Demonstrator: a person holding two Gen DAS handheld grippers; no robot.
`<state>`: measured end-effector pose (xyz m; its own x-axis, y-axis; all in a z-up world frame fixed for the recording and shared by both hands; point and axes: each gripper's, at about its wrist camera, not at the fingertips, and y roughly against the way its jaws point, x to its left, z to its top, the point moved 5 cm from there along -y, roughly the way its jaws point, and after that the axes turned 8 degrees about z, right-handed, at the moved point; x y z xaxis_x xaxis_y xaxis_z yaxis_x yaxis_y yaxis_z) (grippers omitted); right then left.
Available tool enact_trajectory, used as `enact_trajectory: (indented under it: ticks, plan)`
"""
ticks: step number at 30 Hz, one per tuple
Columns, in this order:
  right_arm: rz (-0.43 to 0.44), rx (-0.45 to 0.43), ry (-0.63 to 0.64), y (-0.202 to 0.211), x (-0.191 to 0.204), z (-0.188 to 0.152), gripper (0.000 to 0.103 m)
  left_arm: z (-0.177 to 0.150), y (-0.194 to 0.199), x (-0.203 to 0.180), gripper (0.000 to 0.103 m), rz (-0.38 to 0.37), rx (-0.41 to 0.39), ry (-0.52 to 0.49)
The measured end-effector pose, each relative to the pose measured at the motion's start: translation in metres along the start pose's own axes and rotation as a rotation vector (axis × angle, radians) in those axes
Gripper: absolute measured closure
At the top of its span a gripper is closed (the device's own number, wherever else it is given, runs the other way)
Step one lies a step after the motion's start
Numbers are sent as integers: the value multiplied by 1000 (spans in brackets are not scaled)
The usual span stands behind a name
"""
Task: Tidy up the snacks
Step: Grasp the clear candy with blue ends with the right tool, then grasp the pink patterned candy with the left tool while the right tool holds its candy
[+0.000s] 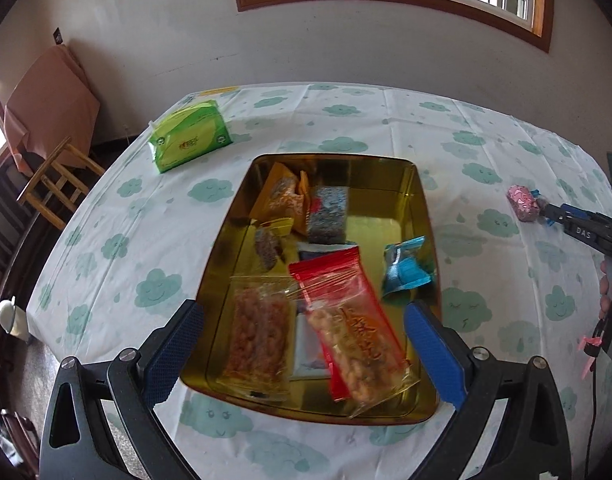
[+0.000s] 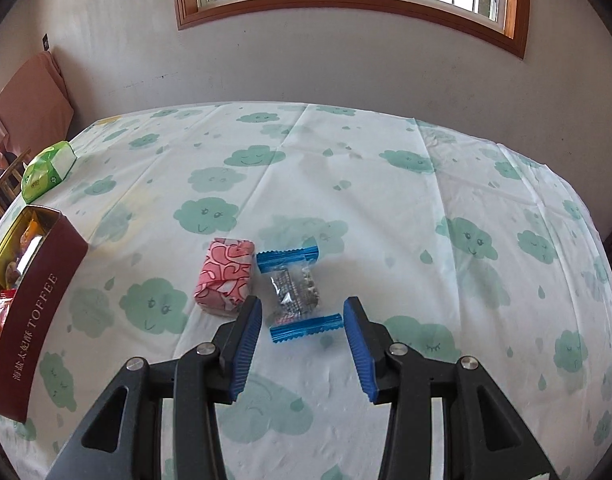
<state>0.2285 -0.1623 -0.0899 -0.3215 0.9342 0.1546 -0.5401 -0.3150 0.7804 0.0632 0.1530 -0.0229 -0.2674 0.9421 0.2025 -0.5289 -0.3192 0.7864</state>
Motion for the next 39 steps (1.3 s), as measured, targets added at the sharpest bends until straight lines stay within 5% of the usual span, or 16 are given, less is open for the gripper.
enact_trajectory:
  ticks: [10,15,21,39]
  plan:
    - [25,9,29,-25,-6,5,60,31,-1,-87,4,-86,-39,-99]
    - [14,-4,51,-23,-5,2,75,39,-4,-132,4,-118,-61,-145]
    - [-10,-9,34,-15,-16,-6,76,44,-8,-171,4,-147,-70,-192]
    - [-160,-39,-167,47,-115,-64,76,63,-39,-244,4,-228,-36,-184]
